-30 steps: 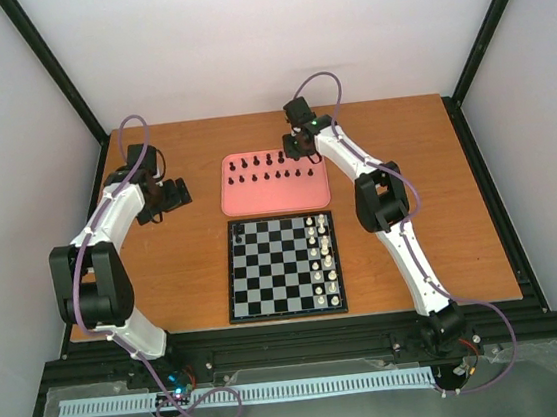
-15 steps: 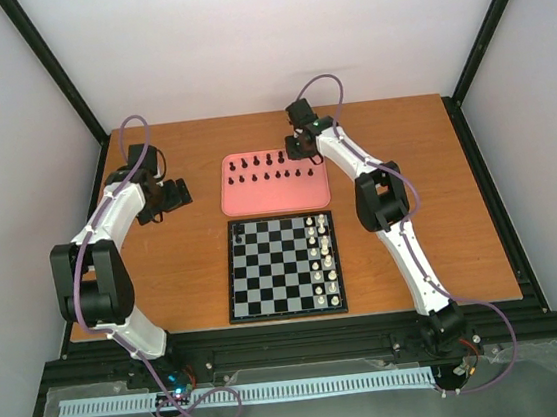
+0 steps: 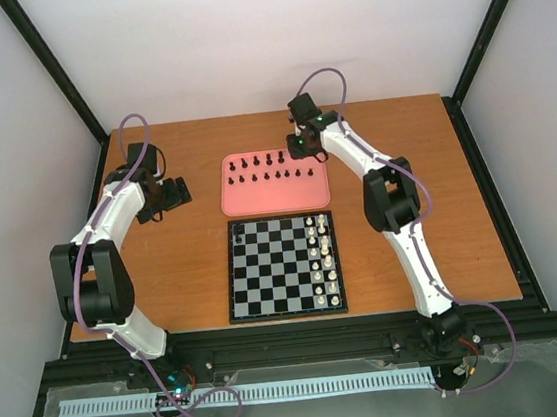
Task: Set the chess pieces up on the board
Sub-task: Pick up the chess piece from the storage box, then place the chess piece on the chessboard.
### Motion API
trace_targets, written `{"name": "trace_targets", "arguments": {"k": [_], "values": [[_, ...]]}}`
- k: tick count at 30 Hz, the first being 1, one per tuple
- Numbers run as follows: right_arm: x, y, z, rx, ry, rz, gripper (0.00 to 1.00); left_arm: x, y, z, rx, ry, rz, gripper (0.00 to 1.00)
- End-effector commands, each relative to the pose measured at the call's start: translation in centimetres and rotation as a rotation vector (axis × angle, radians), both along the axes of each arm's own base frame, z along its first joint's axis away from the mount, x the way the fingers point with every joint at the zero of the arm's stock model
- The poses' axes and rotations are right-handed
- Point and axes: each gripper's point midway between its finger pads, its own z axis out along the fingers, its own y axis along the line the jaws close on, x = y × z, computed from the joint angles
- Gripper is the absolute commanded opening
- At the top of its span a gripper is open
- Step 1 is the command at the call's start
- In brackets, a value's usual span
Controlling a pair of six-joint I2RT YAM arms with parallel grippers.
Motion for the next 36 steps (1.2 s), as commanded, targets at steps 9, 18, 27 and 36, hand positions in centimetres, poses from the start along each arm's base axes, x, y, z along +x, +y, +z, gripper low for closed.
{"name": "trace_targets", "arguments": {"k": [9, 18, 27, 36], "values": [[-13.7, 6.4, 12.9, 0.038, -0.076, 0.293, 0.05, 0.8, 0.3, 1.5, 0.019, -0.023, 0.004, 1.0], [-26.6, 13.3, 10.1, 0.016, 0.01, 0.503, 0.05, 0.5, 0.0, 1.6, 0.004, -0.029, 0.0, 1.0], [-30.6, 17.4, 6.5, 0.016, 0.06, 0.605, 0.05, 0.4, 0.1, 2.2, 0.007, -0.046, 0.001, 1.0], [-30.7, 19.0, 3.6, 0.02, 0.08, 0.659, 0.05, 0.2, 0.1, 2.3, 0.007, -0.053, 0.003, 1.0]]}}
